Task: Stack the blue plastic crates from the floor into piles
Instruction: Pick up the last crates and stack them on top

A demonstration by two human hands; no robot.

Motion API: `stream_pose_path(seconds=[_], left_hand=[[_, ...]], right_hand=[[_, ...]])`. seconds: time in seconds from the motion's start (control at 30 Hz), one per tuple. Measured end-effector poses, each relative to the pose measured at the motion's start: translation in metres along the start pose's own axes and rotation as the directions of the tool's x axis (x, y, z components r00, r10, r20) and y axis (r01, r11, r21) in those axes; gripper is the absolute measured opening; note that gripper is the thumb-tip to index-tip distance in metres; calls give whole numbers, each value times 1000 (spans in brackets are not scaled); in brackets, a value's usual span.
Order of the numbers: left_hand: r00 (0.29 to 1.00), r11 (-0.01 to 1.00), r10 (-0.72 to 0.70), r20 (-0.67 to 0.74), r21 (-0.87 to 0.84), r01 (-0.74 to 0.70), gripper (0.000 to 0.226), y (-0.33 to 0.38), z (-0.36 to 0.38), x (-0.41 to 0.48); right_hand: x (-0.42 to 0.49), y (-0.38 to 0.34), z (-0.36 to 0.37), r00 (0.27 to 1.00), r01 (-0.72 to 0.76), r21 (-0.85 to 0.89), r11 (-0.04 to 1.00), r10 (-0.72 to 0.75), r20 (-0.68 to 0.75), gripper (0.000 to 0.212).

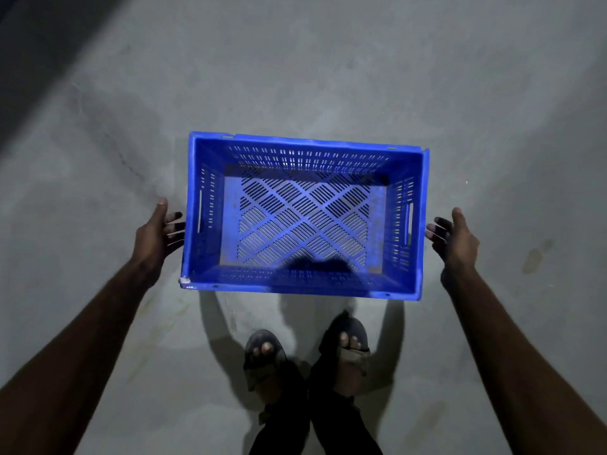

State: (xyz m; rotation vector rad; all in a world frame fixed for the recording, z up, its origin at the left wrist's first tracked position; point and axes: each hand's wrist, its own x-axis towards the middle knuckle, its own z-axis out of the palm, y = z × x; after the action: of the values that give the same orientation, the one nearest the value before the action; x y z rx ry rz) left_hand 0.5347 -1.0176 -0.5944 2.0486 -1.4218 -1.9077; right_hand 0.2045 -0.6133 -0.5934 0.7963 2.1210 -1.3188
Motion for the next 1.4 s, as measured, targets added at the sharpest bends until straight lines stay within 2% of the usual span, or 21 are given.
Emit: stream_pose_path(seconds=[0.07, 0.13, 0.23, 0.37, 0.47, 0.57, 0.77, 0.97, 1.13, 1.2, 1.4], left_hand=[[993, 998, -19, 119, -64, 27, 66, 0, 0, 8], [977, 998, -4, 212, -53, 16, 75, 5, 4, 14], [959, 999, -25, 281, -33, 36, 94, 16, 17, 23], [960, 991, -101, 261, 107, 76, 81, 24, 38, 44], [943, 987, -117, 311, 142, 75, 82, 19, 40, 52], [943, 990, -112, 313, 117, 79, 81, 15, 38, 54], [957, 987, -106, 270, 143, 69, 83, 23, 40, 42], [968, 990, -94, 230, 123, 67, 79, 44, 23, -7], [973, 992, -85, 214, 109, 63, 77, 85, 4, -94], [975, 996, -49, 218, 87, 31, 77, 107, -7, -141], [975, 996, -57, 214, 77, 41, 84, 175, -62, -296]], right_hand=[[7, -1, -3, 969, -58, -23, 998, 61, 237, 66], [12, 0, -1, 925, -41, -96, 995, 74, 374, 83], [18, -2, 10, 886, -96, -74, 993, 119, 448, 96], [30, -4, 25, 814, -180, -104, 978, 207, 543, 98], [40, -6, 29, 754, -247, -99, 964, 255, 606, 100], [41, -6, 31, 752, -237, -127, 963, 264, 604, 95], [27, -7, 30, 823, -204, -168, 965, 262, 503, 93], [-15, -36, 10, 854, -200, -162, 966, 253, 455, 92], [-86, -87, -42, 889, -182, -141, 973, 225, 399, 90], [-129, -116, -69, 894, -160, -128, 979, 199, 402, 90], [-273, -204, -159, 907, -138, -97, 986, 165, 387, 87]])
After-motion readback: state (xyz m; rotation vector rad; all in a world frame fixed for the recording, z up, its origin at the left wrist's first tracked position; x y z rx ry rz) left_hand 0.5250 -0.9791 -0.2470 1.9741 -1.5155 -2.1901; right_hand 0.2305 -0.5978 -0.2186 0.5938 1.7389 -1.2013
